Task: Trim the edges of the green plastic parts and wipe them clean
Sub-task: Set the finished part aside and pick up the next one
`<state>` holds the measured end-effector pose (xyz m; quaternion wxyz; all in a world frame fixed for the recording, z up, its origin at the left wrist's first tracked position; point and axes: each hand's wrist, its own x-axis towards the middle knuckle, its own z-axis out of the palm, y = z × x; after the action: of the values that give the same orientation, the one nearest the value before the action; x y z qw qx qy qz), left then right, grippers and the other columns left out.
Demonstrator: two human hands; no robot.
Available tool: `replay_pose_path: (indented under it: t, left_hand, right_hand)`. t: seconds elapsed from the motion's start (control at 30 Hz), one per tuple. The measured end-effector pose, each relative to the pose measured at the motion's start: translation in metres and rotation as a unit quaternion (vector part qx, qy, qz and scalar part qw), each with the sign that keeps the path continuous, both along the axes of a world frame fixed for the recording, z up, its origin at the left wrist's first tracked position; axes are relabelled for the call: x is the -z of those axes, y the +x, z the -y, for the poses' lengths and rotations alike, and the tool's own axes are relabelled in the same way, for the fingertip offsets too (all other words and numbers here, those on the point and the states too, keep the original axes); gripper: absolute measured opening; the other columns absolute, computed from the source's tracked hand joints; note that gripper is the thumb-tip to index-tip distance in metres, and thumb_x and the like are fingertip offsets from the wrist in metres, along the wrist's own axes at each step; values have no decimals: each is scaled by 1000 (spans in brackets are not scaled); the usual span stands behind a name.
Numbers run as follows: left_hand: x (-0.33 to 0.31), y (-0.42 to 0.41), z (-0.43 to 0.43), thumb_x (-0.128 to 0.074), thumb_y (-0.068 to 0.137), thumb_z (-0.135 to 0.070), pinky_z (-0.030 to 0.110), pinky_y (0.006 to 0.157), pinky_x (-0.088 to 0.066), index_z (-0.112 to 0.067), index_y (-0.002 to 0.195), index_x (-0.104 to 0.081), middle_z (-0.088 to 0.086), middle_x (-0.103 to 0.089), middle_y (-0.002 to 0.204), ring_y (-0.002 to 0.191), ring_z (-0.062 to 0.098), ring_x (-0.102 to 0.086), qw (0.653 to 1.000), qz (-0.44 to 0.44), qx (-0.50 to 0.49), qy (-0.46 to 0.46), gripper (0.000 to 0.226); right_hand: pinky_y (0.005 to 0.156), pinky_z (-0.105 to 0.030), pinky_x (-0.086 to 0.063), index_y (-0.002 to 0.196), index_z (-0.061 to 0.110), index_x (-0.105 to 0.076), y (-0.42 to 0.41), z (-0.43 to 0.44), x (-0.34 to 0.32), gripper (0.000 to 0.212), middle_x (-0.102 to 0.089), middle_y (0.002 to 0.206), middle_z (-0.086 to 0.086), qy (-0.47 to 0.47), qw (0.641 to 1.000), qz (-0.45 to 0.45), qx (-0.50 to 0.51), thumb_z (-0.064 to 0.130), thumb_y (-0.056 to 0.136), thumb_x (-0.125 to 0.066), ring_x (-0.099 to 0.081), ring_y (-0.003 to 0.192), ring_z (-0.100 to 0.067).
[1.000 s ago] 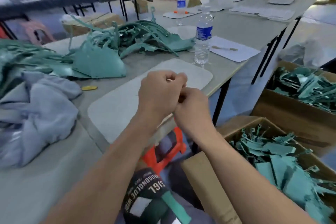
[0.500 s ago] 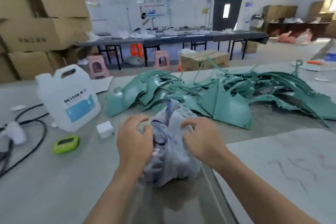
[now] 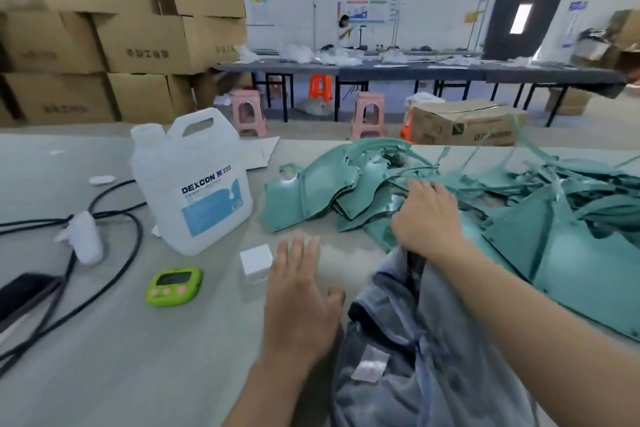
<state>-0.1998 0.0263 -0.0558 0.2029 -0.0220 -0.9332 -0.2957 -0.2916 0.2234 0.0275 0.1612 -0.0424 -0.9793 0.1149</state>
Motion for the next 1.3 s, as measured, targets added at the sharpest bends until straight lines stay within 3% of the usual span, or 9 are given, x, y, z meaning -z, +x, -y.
replay_pose_path:
  t: [0.2, 0.43, 0.53, 0.67, 0.83, 1.03, 1.1, 1.2, 1.3]
  left_hand:
    - [9, -3, 1, -57, 85, -42, 26, 121, -1, -33, 158, -23, -12, -15, 167, 144, -5, 8, 999, 4, -7, 44, 81]
    - [4, -2, 2, -55, 83, -42, 22, 120, -3, -30, 155, -36, -9, -26, 165, 153, 7, -6, 997, 23, -8, 73, 75]
    - [1, 0, 2, -58, 84, -40, 23, 120, -4, -29, 153, -39, -8, -30, 163, 154, 8, -9, 998, 25, -4, 66, 72]
    - [-1, 3, 1, -56, 84, -39, 28, 122, -10, -28, 151, -42, -8, -34, 161, 153, 9, -13, 997, 39, -4, 64, 69]
    - [-3, 7, 0, -58, 85, -33, 34, 124, -23, -24, 146, -50, -6, -42, 156, 149, 12, -24, 997, 50, 2, 59, 62]
    - [-3, 8, -3, -58, 85, -34, 35, 121, -29, -26, 143, -54, -4, -45, 153, 147, 13, -29, 997, 49, 8, 55, 59]
    - [-2, 8, -3, -59, 85, -34, 35, 121, -29, -27, 142, -54, -2, -45, 154, 147, 13, -29, 997, 51, 5, 57, 58]
    - [-1, 8, -3, -62, 81, -35, 35, 119, -32, -29, 141, -55, 1, -41, 157, 145, 18, -34, 996, 64, 4, 64, 61]
    - [-1, 8, -3, -63, 81, -33, 36, 118, -35, -30, 140, -55, 2, -42, 156, 144, 19, -37, 996, 64, 4, 60, 60]
  right_hand:
    - [104, -44, -38, 128, 11, -45, -31, -8, 26, 40, -57, 127, -16, 80, 995, 52, 23, 13, 88, -51, -54, 122, -37]
    - [86, -40, -36, 92, 19, -56, -36, -27, 10, 15, -60, 95, -4, 177, 984, 24, -20, 9, 80, -54, -60, 100, -30]
    - [69, -35, -38, 74, 14, -50, -34, -35, -1, 14, -55, 78, -5, 64, 996, 48, -25, 10, 83, -59, -58, 81, -32]
    - [52, -30, -31, 59, 10, -46, -34, -43, -31, 46, -44, 58, -4, -67, 987, 142, -24, 36, 86, -74, -43, 57, -22]
    - [53, -29, -38, 70, 4, -55, -33, -55, -51, 43, -54, 74, -12, -207, 974, 90, 33, 37, 89, -74, -46, 60, -21]
    - [52, -30, -41, 73, 2, -63, -32, -61, -37, 41, -55, 58, -10, -152, 982, 109, 0, 37, 95, -68, -52, 52, -22]
    - [72, -38, -55, 92, 0, -69, -27, -65, -42, 46, -68, 80, -17, -144, 971, 182, -66, 46, 90, -71, -68, 77, -27]
    - [97, -38, -52, 136, 16, -56, -14, -67, -48, 58, -65, 126, -6, 32, 955, 279, -91, 39, 86, -73, -63, 111, -26]
    - [76, -37, -56, 131, 15, -61, -5, -72, -29, 48, -70, 114, -9, 192, 957, 206, -64, 8, 85, -56, -66, 95, -28]
